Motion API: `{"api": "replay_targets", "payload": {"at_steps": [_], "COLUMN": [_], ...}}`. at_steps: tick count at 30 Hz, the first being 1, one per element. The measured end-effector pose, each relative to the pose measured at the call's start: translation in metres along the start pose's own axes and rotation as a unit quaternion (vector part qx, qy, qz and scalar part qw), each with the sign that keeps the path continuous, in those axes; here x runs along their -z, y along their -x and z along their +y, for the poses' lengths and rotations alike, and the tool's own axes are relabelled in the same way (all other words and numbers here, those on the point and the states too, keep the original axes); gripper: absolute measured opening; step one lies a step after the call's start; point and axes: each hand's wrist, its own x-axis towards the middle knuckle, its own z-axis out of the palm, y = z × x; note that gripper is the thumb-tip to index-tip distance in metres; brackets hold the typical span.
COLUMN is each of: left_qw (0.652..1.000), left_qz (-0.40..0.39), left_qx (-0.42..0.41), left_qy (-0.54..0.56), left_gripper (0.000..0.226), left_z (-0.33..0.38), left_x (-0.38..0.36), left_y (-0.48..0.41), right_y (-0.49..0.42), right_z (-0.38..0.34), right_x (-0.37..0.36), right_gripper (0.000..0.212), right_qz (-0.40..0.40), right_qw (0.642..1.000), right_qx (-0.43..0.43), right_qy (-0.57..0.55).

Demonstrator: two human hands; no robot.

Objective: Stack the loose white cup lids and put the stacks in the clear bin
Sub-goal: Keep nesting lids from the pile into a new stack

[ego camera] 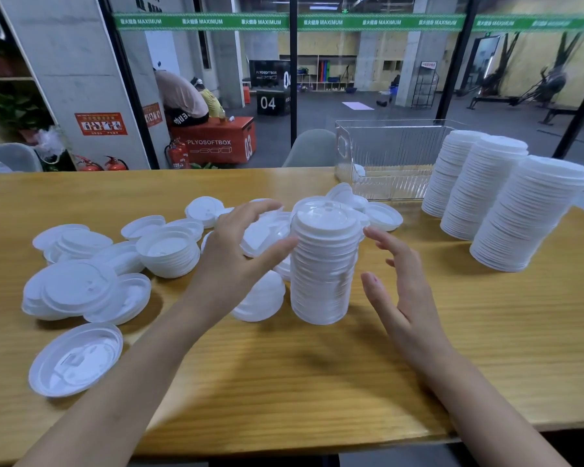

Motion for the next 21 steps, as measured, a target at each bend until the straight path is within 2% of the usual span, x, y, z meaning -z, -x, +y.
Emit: {"api": "replay_targets", "payload": {"at_steps": [7,9,13,16,21], "left_qw": [0.990,0.985,0.981,0.979,0.981], "left_qz": [-0.037,-0.053,-0.061,-0.081,-0.085], "left_qx": [0.110,0.138,0.141,0.144,0.131], "left_qy": [-0.075,-0.092,-0.115,-0.117,-0.117], "left_gripper": [0.062,0.059,0.065,0.058,0.060], "left_z": [-0.054,-0.059,-0.058,-0.057,-0.057], "left_x": [0.017,0.016,0.012,0.010,0.012], "left_y": [0.038,0.042,0.039,0.039,0.039], "right_y": [0.001,0.001,0.001,0.001,0.001], "right_z": [0.000,0.001,0.001,0.002,0.003], "right_x": [0.000,0.000,0.000,0.000,-0.001], "right_gripper": [0.048,0.047,0.047,0.048,0.048], "right_qz": [-0.004,-0.003,-0.001,-0.008,-0.019], "right_qw": [1.000,1.000,1.000,1.000,1.000], "right_qx": [0.001,0.000,-0.002,-0.008,-0.005], "right_qy": [0.001,0.000,-0.005,-0.005,0.000]}}
